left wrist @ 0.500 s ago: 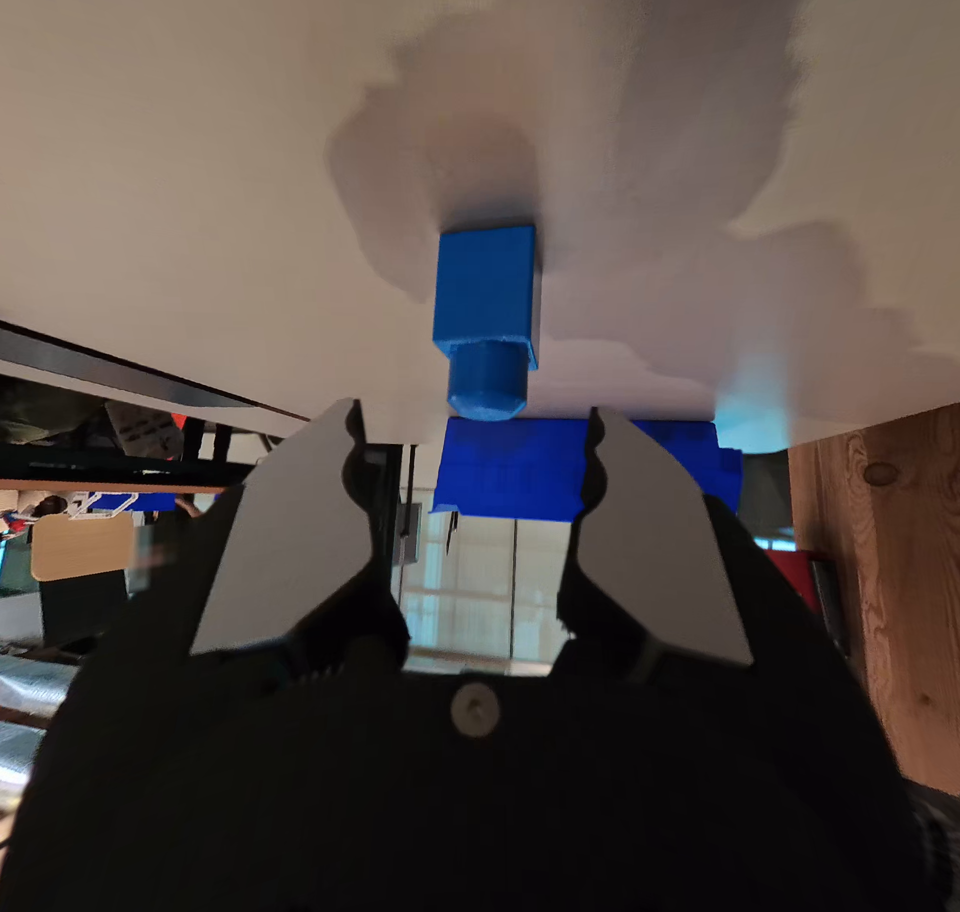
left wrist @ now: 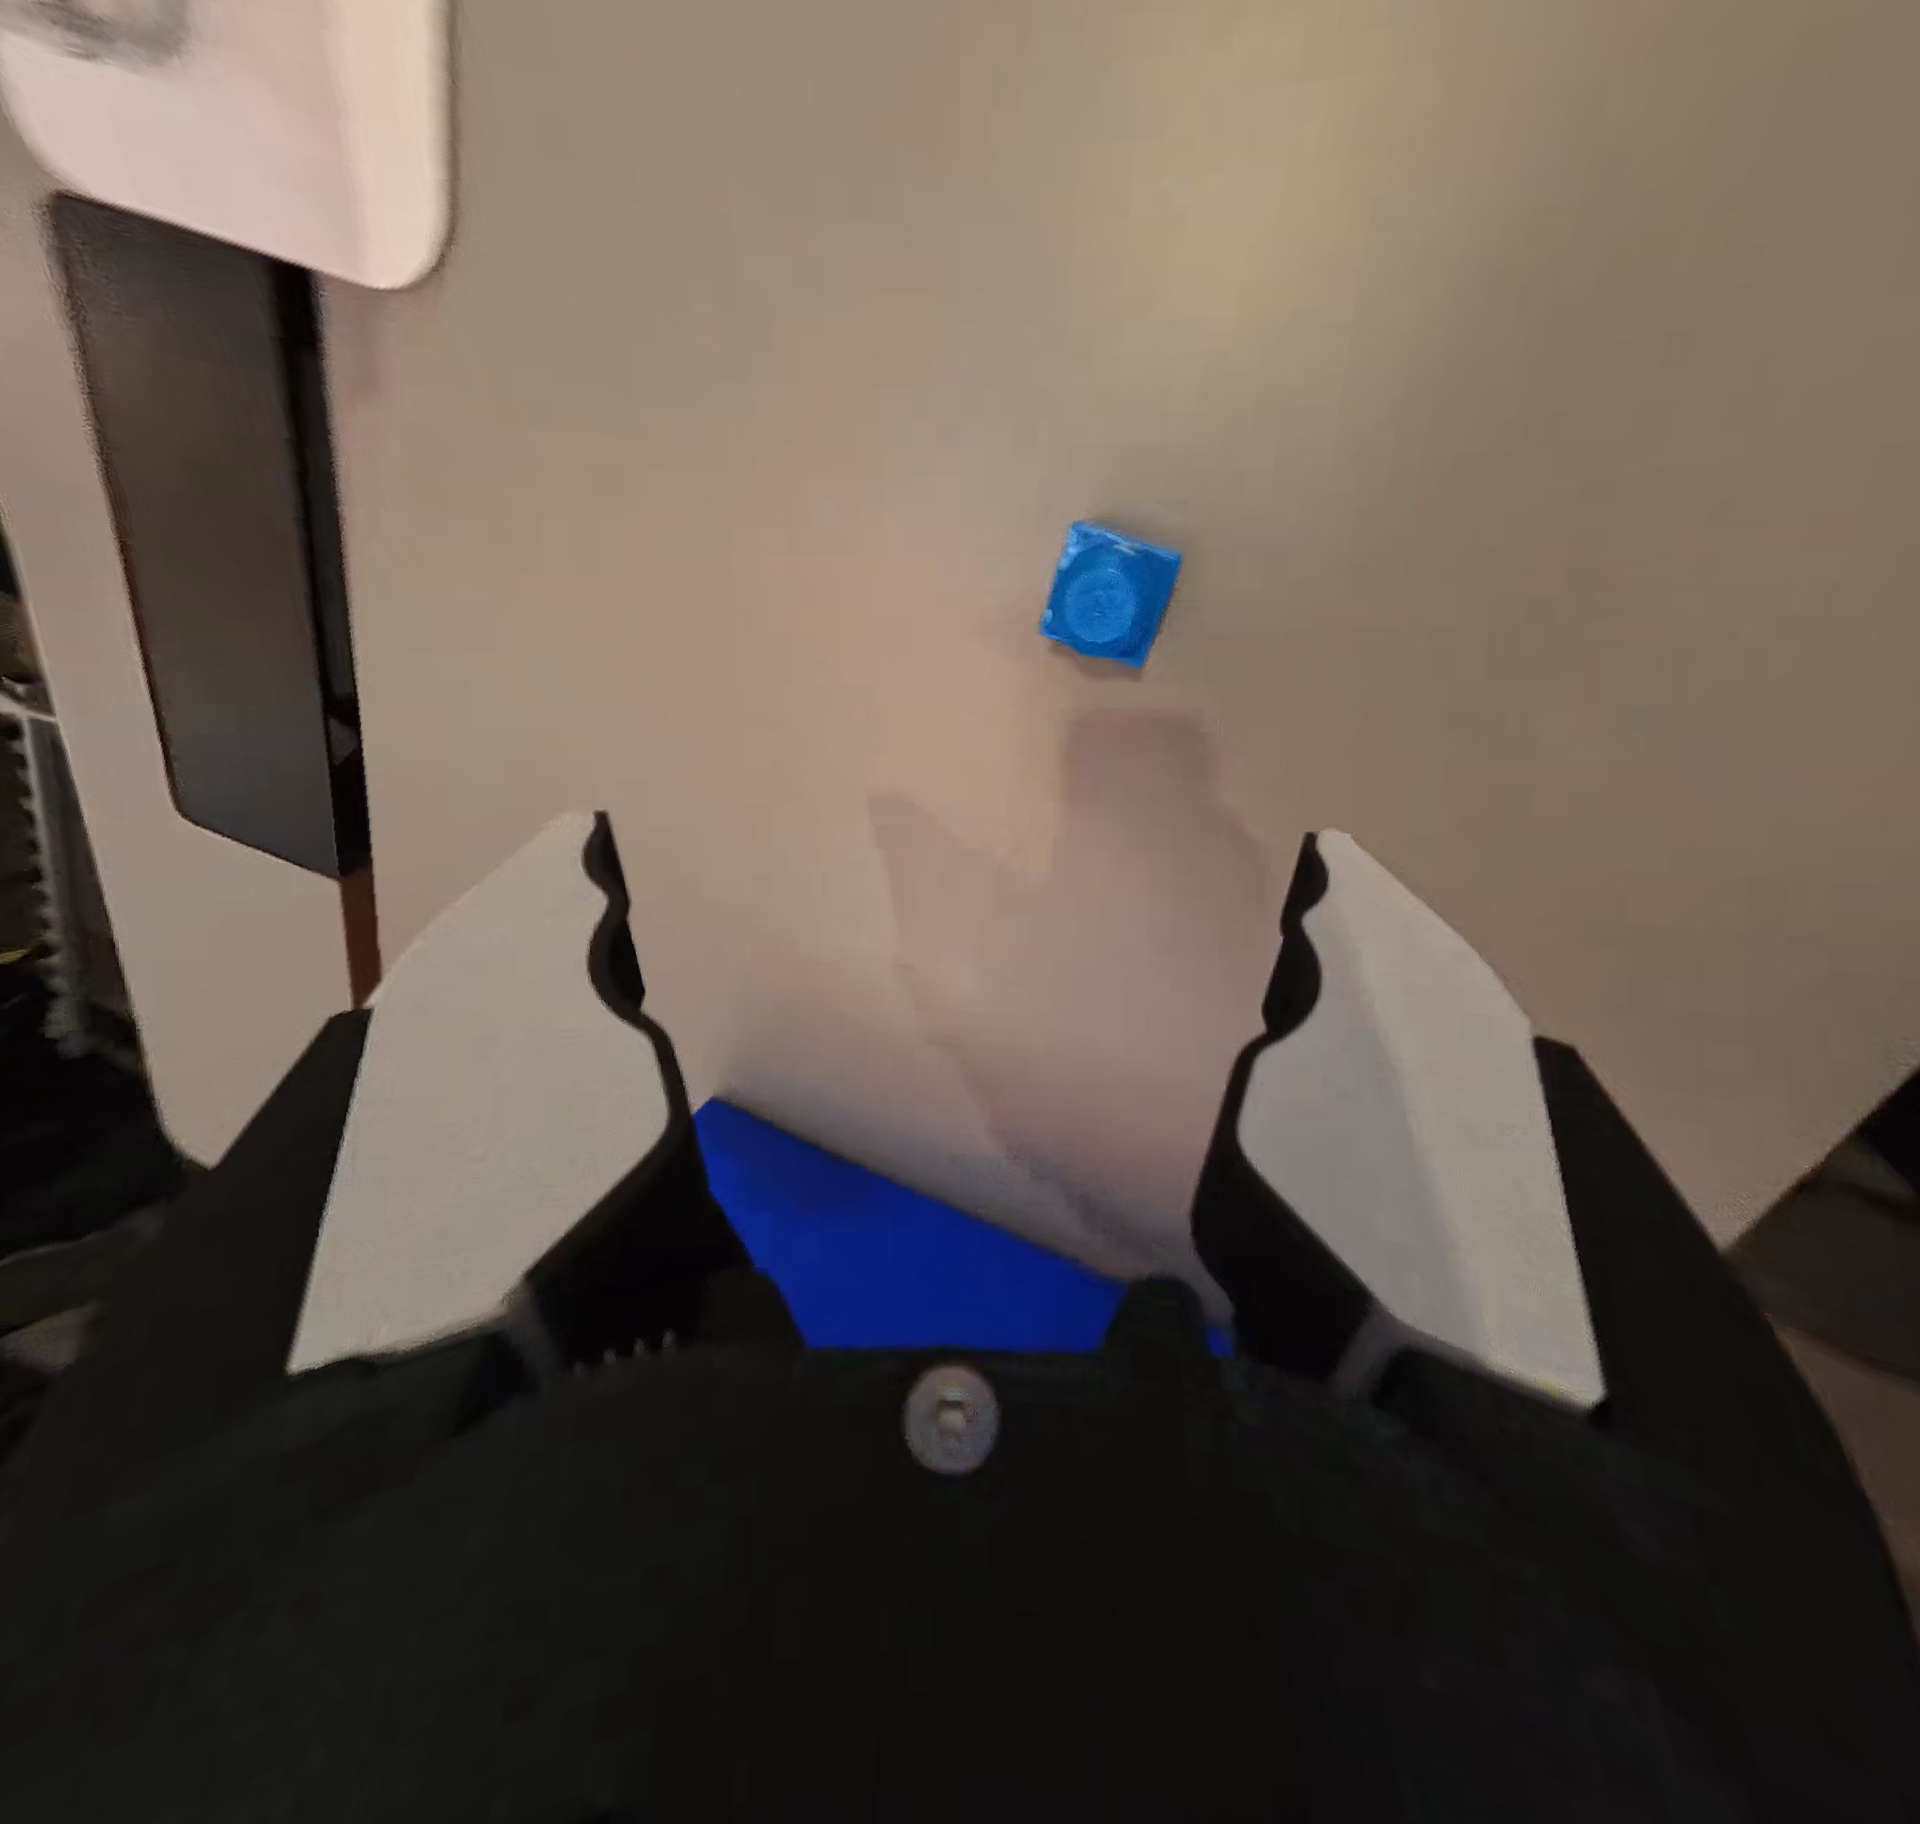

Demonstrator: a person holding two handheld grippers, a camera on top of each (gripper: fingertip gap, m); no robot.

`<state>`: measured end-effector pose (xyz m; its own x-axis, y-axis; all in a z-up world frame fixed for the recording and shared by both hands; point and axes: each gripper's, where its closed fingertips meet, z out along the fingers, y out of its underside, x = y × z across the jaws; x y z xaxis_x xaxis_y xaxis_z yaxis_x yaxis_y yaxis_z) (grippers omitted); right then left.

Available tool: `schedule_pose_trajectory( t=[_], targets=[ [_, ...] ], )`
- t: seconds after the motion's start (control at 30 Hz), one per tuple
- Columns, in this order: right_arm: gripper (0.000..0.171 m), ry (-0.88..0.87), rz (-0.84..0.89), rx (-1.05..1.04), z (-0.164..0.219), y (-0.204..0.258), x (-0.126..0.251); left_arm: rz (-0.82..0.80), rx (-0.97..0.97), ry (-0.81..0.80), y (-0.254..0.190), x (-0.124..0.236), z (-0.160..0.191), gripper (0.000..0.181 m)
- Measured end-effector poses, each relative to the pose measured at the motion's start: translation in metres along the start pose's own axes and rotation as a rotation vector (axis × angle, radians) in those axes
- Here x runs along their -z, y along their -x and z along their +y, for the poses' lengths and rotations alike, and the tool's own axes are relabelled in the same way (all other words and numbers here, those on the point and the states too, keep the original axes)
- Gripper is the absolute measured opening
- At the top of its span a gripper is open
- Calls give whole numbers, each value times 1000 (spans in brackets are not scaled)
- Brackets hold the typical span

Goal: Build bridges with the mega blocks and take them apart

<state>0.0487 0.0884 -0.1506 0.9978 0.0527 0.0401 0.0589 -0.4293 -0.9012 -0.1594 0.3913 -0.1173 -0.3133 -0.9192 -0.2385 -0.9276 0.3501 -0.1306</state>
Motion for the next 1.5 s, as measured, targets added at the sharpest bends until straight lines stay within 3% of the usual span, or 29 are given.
schedule_pose_trajectory(
  t=[0.2,0.6,1.03,1.5],
  targets=[
    [116,8,-16,4,-2,2,-8,-91,334,-418,33,47,51,109],
    [116,36,-43,37,-14,10,-27,-317,876,-746,79,93,207,103],
    [115,56,-7,54,-36,5,-44,-431,1137,-840,52,84,310,91],
    [116,133,64,112,-57,6,-64,-472,1193,-795,33,54,348,87]
  ],
)
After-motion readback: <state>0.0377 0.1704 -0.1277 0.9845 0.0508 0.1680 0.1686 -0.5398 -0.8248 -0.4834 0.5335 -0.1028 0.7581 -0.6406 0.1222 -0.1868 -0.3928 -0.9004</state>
